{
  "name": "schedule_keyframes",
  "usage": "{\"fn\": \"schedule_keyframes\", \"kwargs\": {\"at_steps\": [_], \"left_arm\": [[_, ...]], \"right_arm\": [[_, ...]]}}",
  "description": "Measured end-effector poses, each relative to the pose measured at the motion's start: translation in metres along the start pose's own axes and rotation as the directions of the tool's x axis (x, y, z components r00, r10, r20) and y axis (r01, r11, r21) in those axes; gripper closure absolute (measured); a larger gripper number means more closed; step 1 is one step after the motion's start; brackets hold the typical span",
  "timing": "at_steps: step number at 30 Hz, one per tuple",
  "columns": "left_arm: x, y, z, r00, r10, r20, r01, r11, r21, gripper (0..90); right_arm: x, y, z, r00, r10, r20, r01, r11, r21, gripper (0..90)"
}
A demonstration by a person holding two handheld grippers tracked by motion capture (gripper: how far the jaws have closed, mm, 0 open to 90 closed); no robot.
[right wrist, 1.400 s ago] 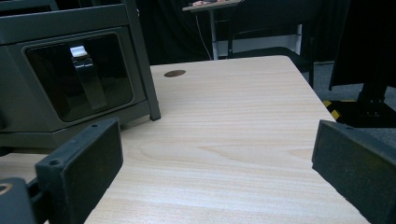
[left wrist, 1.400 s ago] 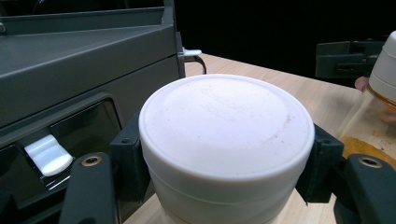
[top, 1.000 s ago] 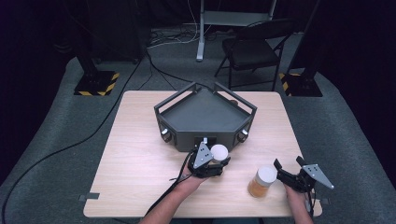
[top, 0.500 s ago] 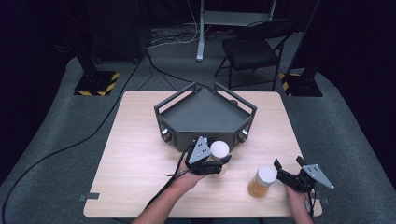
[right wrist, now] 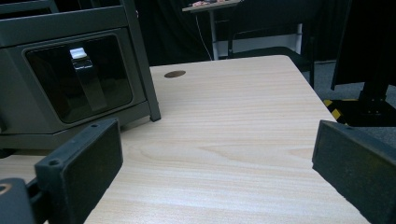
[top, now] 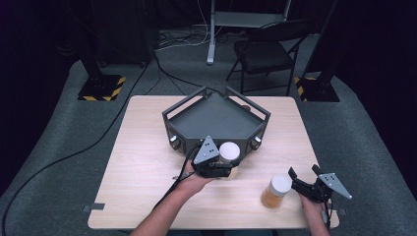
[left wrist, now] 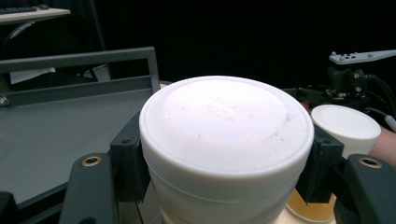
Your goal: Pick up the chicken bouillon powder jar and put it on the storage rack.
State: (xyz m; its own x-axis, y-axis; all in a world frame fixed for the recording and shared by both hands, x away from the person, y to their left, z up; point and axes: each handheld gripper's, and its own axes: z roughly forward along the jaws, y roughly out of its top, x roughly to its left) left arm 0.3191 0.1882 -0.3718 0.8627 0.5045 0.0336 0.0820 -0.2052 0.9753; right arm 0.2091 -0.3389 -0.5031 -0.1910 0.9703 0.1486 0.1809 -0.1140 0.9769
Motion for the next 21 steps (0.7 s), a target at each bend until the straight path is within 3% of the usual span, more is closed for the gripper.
{"fn": "schedule_keyframes", "kwargs": {"at_steps": [6,11,16,21], "left_arm": [[0.007,0.012,-0.002,1.0000,0.007,-0.005,-0.007,1.0000,-0.006,34.0],[0.013,0.015,-0.004,0.9999,-0.009,-0.009,0.009,0.9997,-0.021,34.0],[0.014,0.020,-0.005,0.9997,0.005,-0.024,-0.005,0.9999,-0.016,34.0],[0.018,0.023,-0.007,0.9994,-0.006,-0.034,0.004,0.9995,-0.030,34.0]], "right_arm": [[0.000,0.000,0.000,1.0000,-0.001,0.000,0.001,1.000,0.002,0.9],[0.000,0.000,0.000,1.0000,0.000,-0.001,0.000,1.000,0.003,0.9],[0.000,0.001,0.000,1.0000,-0.002,-0.001,0.002,1.000,0.005,1.0],[0.000,0.001,0.000,1.0000,-0.001,-0.002,0.001,1.000,0.005,0.9]]}}
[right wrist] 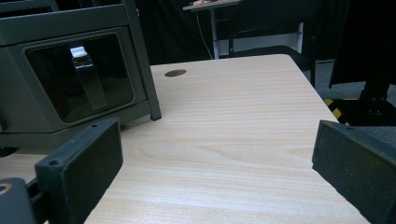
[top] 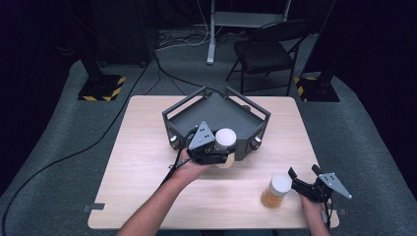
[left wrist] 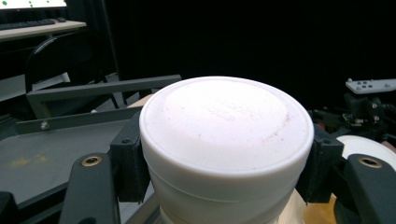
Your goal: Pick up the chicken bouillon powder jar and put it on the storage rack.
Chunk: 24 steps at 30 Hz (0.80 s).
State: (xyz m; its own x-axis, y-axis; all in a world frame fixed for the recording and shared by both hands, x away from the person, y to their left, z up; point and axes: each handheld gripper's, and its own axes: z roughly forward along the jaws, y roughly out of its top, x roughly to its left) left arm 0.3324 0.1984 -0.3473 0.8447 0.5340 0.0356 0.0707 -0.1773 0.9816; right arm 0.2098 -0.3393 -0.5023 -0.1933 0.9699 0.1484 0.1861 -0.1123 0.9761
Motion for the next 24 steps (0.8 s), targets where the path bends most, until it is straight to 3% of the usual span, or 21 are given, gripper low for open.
{"fn": "schedule_keyframes", "kwargs": {"at_steps": [12,24], "left_arm": [[0.009,0.017,-0.004,0.9986,-0.004,-0.053,0.002,0.9995,-0.030,34.0],[0.016,0.033,-0.001,0.9932,-0.010,-0.116,0.005,0.9991,-0.041,34.1]], "right_arm": [[0.000,0.000,0.000,1.0000,0.003,0.000,-0.003,1.000,0.000,0.9],[0.000,0.000,0.000,1.0000,0.004,0.004,-0.004,1.000,0.001,0.7]]}}
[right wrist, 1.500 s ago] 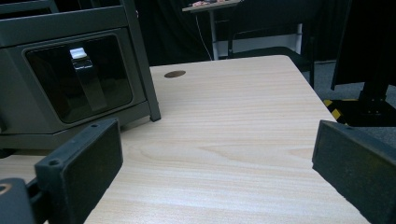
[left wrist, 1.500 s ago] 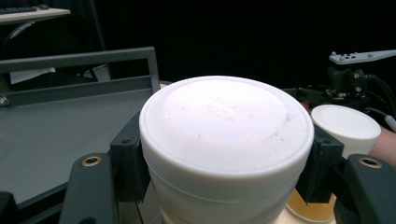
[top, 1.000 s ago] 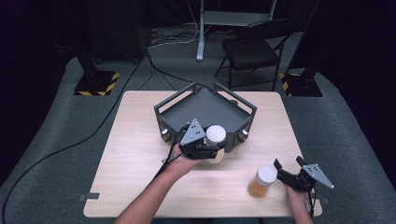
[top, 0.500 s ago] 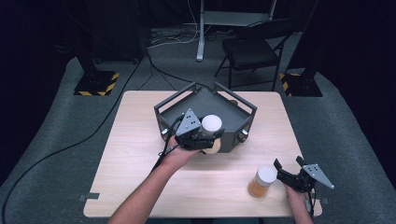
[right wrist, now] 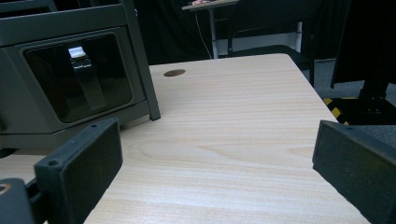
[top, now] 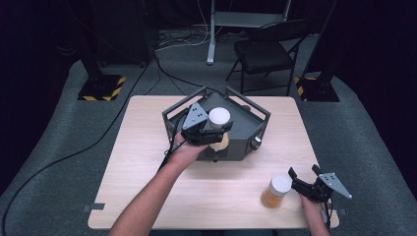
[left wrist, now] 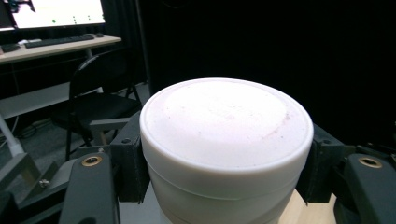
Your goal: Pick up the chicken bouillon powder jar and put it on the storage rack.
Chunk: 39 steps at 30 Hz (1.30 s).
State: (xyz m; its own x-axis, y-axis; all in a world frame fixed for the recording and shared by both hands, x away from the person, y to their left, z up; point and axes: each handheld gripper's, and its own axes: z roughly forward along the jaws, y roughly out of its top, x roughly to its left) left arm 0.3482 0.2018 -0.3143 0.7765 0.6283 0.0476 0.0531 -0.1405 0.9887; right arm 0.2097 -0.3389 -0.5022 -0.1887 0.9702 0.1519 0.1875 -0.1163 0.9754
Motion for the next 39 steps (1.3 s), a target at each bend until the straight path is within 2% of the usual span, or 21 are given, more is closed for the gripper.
{"fn": "schedule_keyframes", "kwargs": {"at_steps": [3,6,10,13,16,22,23,26,27,30,31,34,35,37,38,39], "left_arm": [[0.001,0.003,0.003,0.9996,0.001,-0.030,-0.001,1.0000,0.001,34.0],[0.003,0.005,0.005,0.9992,0.003,-0.041,-0.002,1.0000,0.003,34.0],[0.010,0.006,0.010,0.9985,-0.031,-0.044,0.031,0.9995,0.003,34.0],[0.011,0.006,0.013,0.9975,-0.031,-0.063,0.032,0.9995,0.006,34.0],[0.014,0.004,0.016,0.9952,-0.068,-0.070,0.068,0.9977,0.004,34.0],[0.015,0.003,0.021,0.9911,-0.074,-0.110,0.074,0.9972,-0.006,34.0],[0.016,0.001,0.023,0.9888,-0.072,-0.130,0.071,0.9974,-0.010,34.0],[0.017,0.000,0.026,0.9855,-0.072,-0.154,0.071,0.9974,-0.013,34.0],[0.017,-0.002,0.029,0.9819,-0.077,-0.173,0.075,0.9970,-0.017,34.0],[0.018,-0.003,0.031,0.9792,-0.067,-0.191,0.067,0.9977,-0.010,34.0],[0.018,-0.004,0.034,0.9759,-0.061,-0.209,0.062,0.9981,-0.004,34.0],[0.018,-0.006,0.037,0.9707,-0.066,-0.231,0.066,0.9978,-0.007,34.1],[0.018,-0.006,0.037,0.9707,-0.066,-0.231,0.066,0.9978,-0.007,34.0],[0.015,-0.007,0.040,0.9645,-0.056,-0.258,0.057,0.9984,-0.003,34.1],[0.014,-0.008,0.041,0.9582,-0.061,-0.279,0.062,0.9981,-0.007,34.1],[0.014,-0.008,0.041,0.9582,-0.061,-0.279,0.062,0.9981,-0.007,34.0]], "right_arm": [[0.000,0.000,0.000,1.0000,0.000,-0.001,0.000,1.000,0.000,0.6],[0.000,0.000,0.000,1.0000,0.002,-0.001,-0.002,1.000,0.000,0.6],[-0.001,0.000,0.000,1.0000,0.004,-0.002,-0.004,1.000,-0.001,0.6],[-0.001,0.000,0.000,1.0000,0.004,-0.004,-0.004,1.000,0.000,0.5],[-0.002,0.001,0.000,1.0000,0.005,-0.006,-0.005,1.000,0.003,0.4],[-0.001,0.000,0.000,1.0000,0.001,-0.008,-0.001,1.000,-0.001,0.6],[-0.001,0.000,0.000,1.0000,0.002,-0.009,-0.002,1.000,-0.001,0.6],[-0.002,0.000,-0.001,1.0000,0.004,-0.009,-0.004,1.000,-0.002,0.6],[-0.002,-0.001,-0.001,0.9999,0.010,-0.009,-0.010,1.000,-0.003,0.6],[-0.002,-0.001,-0.001,0.9999,0.011,-0.008,-0.011,1.000,-0.006,0.6],[-0.001,-0.001,-0.001,0.9999,0.010,-0.006,-0.010,1.000,-0.008,0.6],[-0.001,-0.001,-0.001,1.0000,0.006,-0.007,-0.006,1.000,-0.006,0.7],[-0.001,-0.001,-0.001,0.9999,0.007,-0.008,-0.007,1.000,-0.006,0.7],[-0.002,-0.001,-0.001,0.9999,0.009,-0.008,-0.009,1.000,-0.005,0.7],[-0.002,-0.001,-0.001,0.9999,0.013,-0.008,-0.013,1.000,-0.004,0.7],[-0.002,-0.001,-0.001,0.9999,0.013,-0.008,-0.013,1.000,-0.004,0.7]]}}
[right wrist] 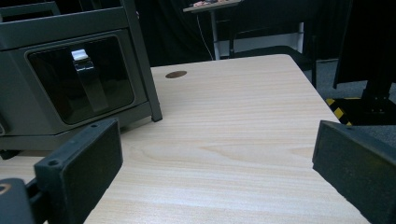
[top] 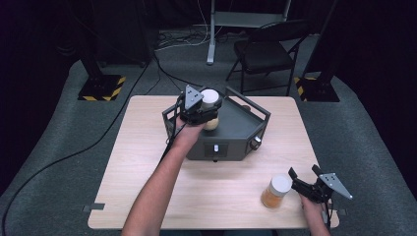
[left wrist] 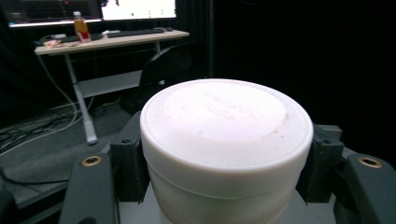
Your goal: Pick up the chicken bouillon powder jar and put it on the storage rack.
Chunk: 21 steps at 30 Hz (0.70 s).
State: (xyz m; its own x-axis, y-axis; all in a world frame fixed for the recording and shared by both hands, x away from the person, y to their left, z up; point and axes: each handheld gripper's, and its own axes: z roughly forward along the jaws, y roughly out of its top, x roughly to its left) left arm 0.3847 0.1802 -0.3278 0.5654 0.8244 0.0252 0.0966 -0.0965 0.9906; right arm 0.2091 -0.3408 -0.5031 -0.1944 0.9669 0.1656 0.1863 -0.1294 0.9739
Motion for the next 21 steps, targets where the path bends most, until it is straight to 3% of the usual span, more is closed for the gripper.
{"fn": "schedule_keyframes", "kwargs": {"at_steps": [7,13,21], "left_arm": [[-0.0026,-0.0004,0.0036,0.9974,-0.003,-0.072,0.004,1.0000,0.004,34.1],[-0.0054,0.0017,0.0055,0.9910,0.002,-0.134,0.002,0.9997,0.025,34.1],[-0.0043,0.0013,0.0080,0.9884,-0.003,-0.152,0.010,0.9989,0.046,34.1]], "right_arm": [[-0.0001,-0.0001,0.0000,1.0000,-0.001,-0.001,0.001,1.000,0.000,0.7],[-0.0003,-0.0001,-0.0002,1.0000,-0.001,-0.002,0.001,1.000,0.000,0.7],[-0.0016,-0.0001,-0.0002,1.0000,0.004,-0.007,-0.004,1.000,0.000,0.6]]}}
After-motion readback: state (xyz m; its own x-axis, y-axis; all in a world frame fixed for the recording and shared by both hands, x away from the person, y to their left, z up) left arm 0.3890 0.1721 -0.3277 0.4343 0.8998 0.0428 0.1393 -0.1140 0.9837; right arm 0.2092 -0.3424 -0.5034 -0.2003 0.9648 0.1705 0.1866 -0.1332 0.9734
